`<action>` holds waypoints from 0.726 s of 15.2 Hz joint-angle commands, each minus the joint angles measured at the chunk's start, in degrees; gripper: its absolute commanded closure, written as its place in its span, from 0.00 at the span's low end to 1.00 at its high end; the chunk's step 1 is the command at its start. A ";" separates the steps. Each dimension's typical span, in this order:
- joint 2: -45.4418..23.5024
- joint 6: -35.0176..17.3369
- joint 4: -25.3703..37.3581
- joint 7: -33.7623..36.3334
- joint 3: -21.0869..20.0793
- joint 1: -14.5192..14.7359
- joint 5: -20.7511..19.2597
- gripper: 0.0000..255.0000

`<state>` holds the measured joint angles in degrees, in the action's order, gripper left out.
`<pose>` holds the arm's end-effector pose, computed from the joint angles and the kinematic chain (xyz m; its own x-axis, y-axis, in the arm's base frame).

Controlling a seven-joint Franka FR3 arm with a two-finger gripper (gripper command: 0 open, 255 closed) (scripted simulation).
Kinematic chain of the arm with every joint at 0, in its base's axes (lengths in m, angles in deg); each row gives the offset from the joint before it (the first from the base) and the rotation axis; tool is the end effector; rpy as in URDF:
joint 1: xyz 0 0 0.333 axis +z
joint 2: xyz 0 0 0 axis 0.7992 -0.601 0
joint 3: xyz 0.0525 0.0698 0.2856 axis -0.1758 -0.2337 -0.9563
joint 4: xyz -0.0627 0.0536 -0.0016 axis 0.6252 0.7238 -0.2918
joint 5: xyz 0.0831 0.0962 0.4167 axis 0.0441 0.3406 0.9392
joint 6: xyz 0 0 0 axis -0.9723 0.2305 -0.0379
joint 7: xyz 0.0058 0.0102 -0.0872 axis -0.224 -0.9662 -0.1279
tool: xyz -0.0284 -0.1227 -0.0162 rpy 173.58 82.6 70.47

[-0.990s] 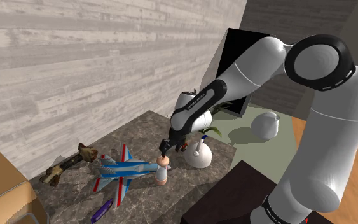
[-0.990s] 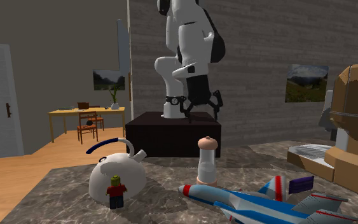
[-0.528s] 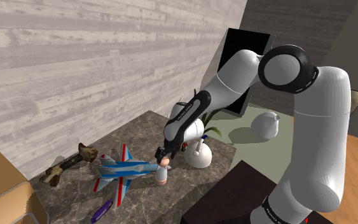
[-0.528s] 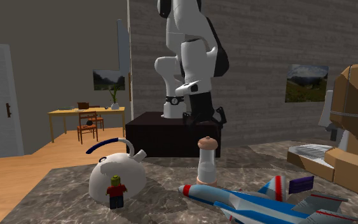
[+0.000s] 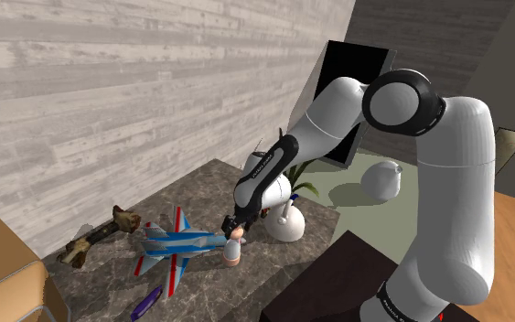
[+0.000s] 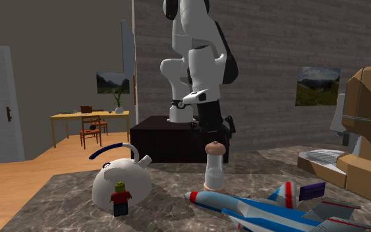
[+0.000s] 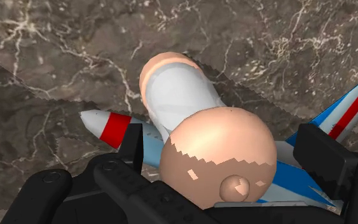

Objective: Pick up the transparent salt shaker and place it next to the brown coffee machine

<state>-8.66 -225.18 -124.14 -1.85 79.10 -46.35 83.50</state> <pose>0.5094 0.1186 0.0723 0.9991 -0.0313 0.0283 -0.0263 -0.9861 -0.1641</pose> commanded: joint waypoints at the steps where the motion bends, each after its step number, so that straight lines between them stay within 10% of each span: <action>1: -0.02 -0.01 0.01 0.00 0.00 0.00 0.00 0.00; 3: -0.01 -0.01 0.00 0.00 0.00 0.00 0.00 0.00; 4: -0.01 -0.01 0.00 0.00 0.00 0.00 0.00 1.00; 11: -0.01 -0.01 0.00 0.00 0.00 0.00 0.00 1.00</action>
<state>-8.67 -225.19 -124.13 -1.86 79.07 -46.34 83.51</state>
